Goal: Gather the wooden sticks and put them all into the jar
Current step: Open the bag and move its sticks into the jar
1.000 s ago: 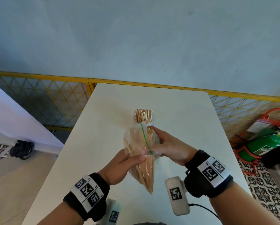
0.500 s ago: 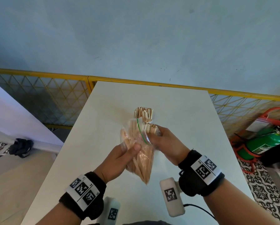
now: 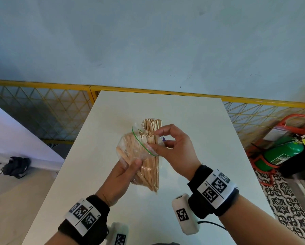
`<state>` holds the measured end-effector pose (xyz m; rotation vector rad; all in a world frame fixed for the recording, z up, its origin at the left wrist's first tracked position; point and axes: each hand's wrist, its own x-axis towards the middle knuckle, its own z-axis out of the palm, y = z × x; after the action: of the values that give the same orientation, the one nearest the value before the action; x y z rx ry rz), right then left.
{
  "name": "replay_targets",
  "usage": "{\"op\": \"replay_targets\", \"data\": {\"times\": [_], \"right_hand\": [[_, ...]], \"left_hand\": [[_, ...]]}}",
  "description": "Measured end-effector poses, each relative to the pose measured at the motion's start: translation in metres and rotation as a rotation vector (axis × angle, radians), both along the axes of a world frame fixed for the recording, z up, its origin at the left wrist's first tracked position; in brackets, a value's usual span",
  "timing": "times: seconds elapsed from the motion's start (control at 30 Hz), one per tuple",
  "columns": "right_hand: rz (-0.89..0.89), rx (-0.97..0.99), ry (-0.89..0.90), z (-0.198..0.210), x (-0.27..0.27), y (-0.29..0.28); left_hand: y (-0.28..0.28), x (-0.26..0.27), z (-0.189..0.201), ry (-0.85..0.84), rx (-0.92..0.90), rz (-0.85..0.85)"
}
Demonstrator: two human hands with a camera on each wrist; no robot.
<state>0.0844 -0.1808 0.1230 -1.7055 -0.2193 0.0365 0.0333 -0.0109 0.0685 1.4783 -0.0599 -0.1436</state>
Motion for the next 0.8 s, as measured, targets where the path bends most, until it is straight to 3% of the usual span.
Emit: {"op": "replay_targets", "data": {"times": [0.13, 0.3, 0.5, 0.7, 0.8], "right_hand": [[0.001, -0.06, 0.019, 0.004, 0.001, 0.001], [0.172, -0.387, 0.003, 0.018, 0.003, 0.008], [-0.029, -0.088, -0.01, 0.009, 0.011, 0.013], [0.017, 0.095, 0.105, 0.02, 0.019, 0.002], [0.102, 0.059, 0.116, 0.026, 0.023, -0.004]], "left_hand": [[0.0, 0.003, -0.002, 0.007, -0.011, -0.012], [-0.003, 0.004, 0.009, -0.029, 0.059, -0.151], [-0.001, 0.011, 0.013, -0.037, 0.041, -0.092], [0.008, 0.015, 0.009, -0.02, 0.185, -0.125], [0.01, 0.016, 0.007, -0.016, 0.247, -0.135]]}}
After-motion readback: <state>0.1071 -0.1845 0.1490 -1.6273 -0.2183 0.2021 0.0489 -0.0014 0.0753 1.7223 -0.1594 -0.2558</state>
